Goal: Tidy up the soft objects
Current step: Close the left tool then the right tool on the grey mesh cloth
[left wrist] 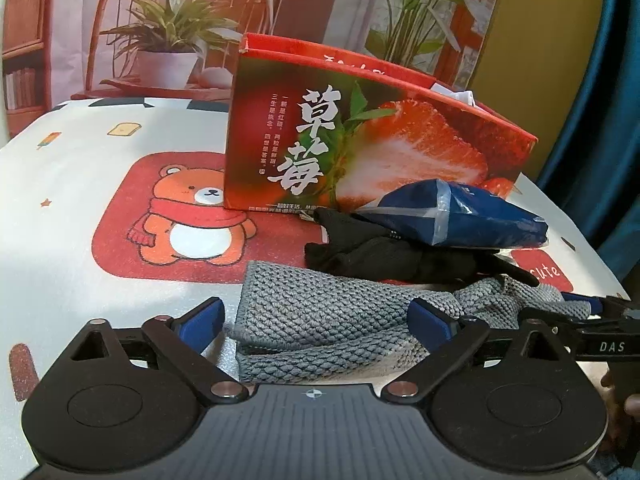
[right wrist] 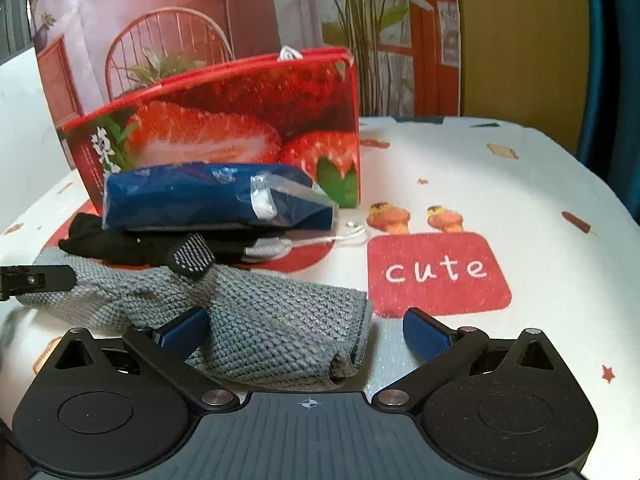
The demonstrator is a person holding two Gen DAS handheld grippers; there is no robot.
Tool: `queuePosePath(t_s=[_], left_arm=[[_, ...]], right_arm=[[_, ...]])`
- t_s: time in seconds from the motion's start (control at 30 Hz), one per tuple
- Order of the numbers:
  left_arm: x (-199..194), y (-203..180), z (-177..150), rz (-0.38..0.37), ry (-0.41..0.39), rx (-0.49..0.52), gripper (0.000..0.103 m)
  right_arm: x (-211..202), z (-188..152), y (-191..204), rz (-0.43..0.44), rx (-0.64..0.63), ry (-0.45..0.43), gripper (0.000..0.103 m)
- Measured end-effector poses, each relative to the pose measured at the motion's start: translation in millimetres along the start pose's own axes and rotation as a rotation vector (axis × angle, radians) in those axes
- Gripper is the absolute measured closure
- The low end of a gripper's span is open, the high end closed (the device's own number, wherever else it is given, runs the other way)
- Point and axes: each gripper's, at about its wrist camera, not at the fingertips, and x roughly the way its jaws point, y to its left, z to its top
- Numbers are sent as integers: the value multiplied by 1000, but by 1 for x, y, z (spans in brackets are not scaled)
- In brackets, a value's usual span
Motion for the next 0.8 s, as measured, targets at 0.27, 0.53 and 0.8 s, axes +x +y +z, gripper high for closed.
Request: queuePosePath(t_s=[0.27,0.53,0.8], left_arm=[[-1,-2,-6,-22,-10,19,29],[-1,-4,-9,-48,2,45,47],[-1,-3,-10,-49,2,45,48]], right_arm=[[3,-1,4,-20,-33,-4,0],[3,-1,4,-15,-28,-5,0],[3,-1,4,-14,-29,-7,0]])
